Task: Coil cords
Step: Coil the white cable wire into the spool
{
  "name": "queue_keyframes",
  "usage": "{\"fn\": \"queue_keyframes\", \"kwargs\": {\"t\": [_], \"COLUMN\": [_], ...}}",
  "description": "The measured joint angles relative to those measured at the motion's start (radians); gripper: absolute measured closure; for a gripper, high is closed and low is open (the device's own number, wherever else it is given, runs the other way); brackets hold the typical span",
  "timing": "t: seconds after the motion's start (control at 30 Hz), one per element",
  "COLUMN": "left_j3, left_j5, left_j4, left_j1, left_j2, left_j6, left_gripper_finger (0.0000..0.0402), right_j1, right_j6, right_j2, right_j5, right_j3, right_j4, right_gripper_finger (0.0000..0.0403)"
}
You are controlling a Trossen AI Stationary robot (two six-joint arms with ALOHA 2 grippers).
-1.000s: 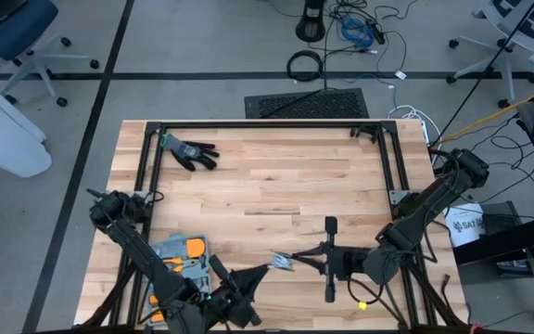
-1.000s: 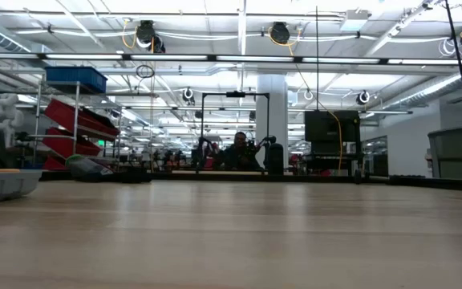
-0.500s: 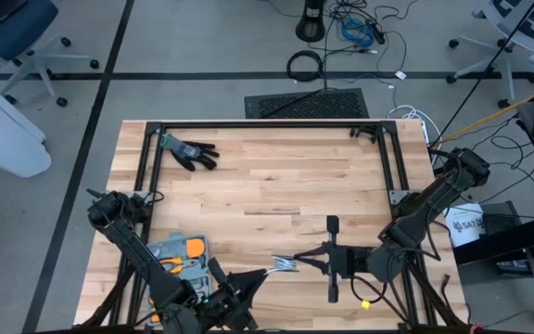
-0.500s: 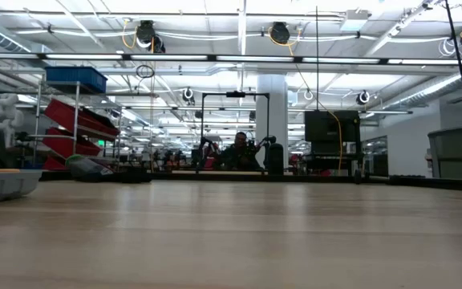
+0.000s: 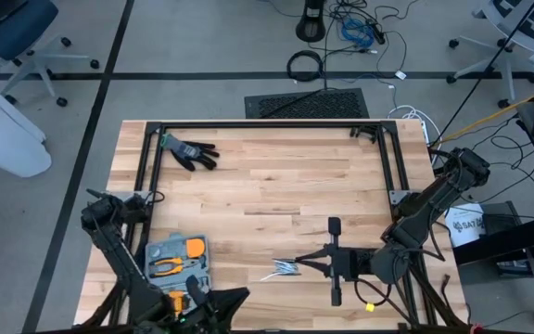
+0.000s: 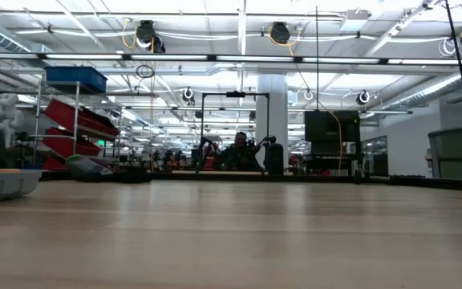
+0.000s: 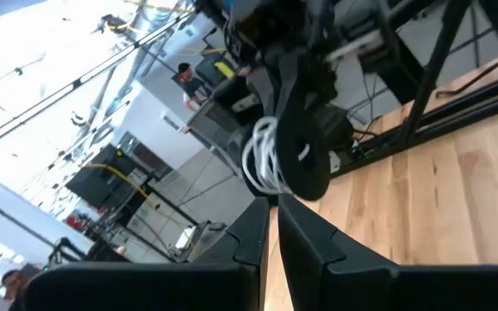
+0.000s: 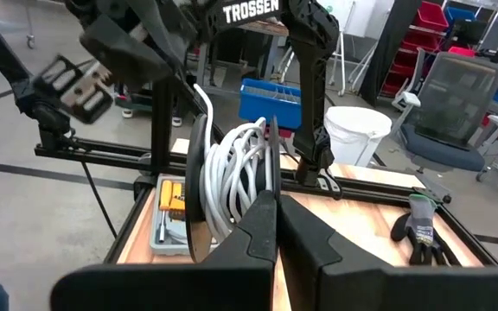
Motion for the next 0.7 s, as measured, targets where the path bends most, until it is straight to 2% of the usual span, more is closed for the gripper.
{"fn": "queue_keyframes", "kwargs": {"t": [0.2,0.4,0.7], "left_j3": [0.034,0.037,0.037], "left_j5": [0.008,0.156,0.154], "left_j4": [-0.005,0.011,0.012], "left_j1": [0.025,0.062,0.077], "left_j2": [0.000,0.001,0.001], "left_j6": [0.022,0.018,-0.007], "left_gripper_finger": [0.0366,0.0366,0.0365], "right_j1": [0.000,-0.001,-0.001], "right_j6": [-0.002,-0.003,-0.009], "right_j2": [0.000,0.000,0.000], "right_j5": [0.000,0.003,0.003], "right_j3": [0.000,0.000,0.000], "right_j4": [-0.005,-0.011,-0.012], "right_gripper_finger": [0.0402,0.0402,0.0402]}}
